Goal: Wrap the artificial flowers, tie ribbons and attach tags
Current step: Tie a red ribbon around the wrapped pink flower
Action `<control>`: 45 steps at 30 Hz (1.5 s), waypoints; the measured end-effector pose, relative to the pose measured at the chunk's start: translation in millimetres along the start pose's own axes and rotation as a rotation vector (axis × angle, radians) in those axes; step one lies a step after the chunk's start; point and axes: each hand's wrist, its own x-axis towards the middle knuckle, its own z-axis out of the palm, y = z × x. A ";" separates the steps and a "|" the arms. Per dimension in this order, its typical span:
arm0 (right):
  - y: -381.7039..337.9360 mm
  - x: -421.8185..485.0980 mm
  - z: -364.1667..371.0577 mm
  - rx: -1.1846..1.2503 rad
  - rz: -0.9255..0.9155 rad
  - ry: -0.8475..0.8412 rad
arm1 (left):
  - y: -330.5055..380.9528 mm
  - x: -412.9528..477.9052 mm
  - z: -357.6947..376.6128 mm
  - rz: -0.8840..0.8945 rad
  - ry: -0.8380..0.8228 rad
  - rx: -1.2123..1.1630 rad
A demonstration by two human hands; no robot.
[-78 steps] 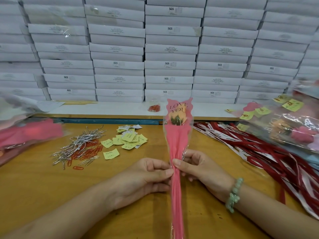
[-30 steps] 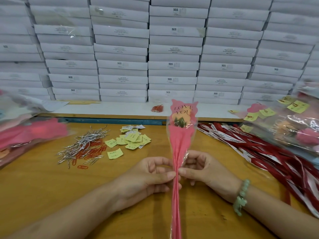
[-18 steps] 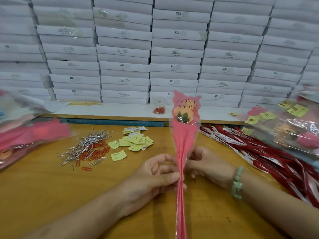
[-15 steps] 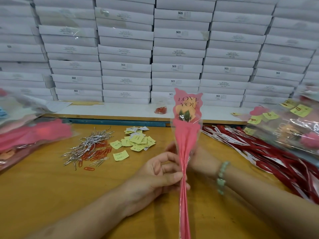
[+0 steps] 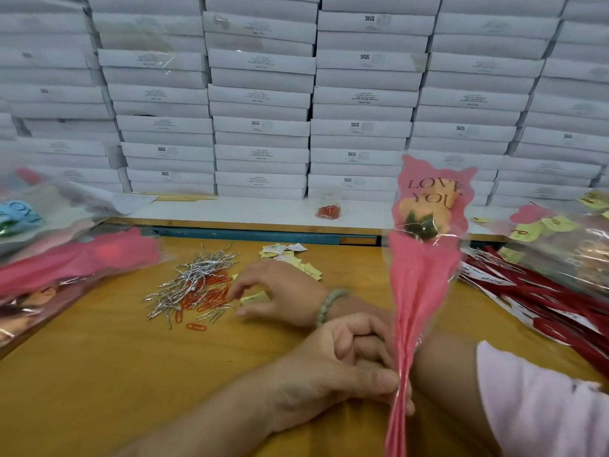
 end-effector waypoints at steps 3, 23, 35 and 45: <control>10.3 1.0 10.5 -0.038 0.024 -0.061 | -1.6 0.7 -0.4 -0.006 0.028 -0.003; 37.7 57.9 22.4 -0.104 0.073 -0.099 | 2.3 0.2 -8.1 0.059 0.110 -0.019; 54.2 62.6 31.9 -0.018 0.130 -0.068 | 2.8 -0.8 -5.8 0.047 0.125 0.027; 65.8 67.2 35.0 -0.009 0.104 0.076 | 4.3 -1.4 -5.8 0.034 0.125 0.034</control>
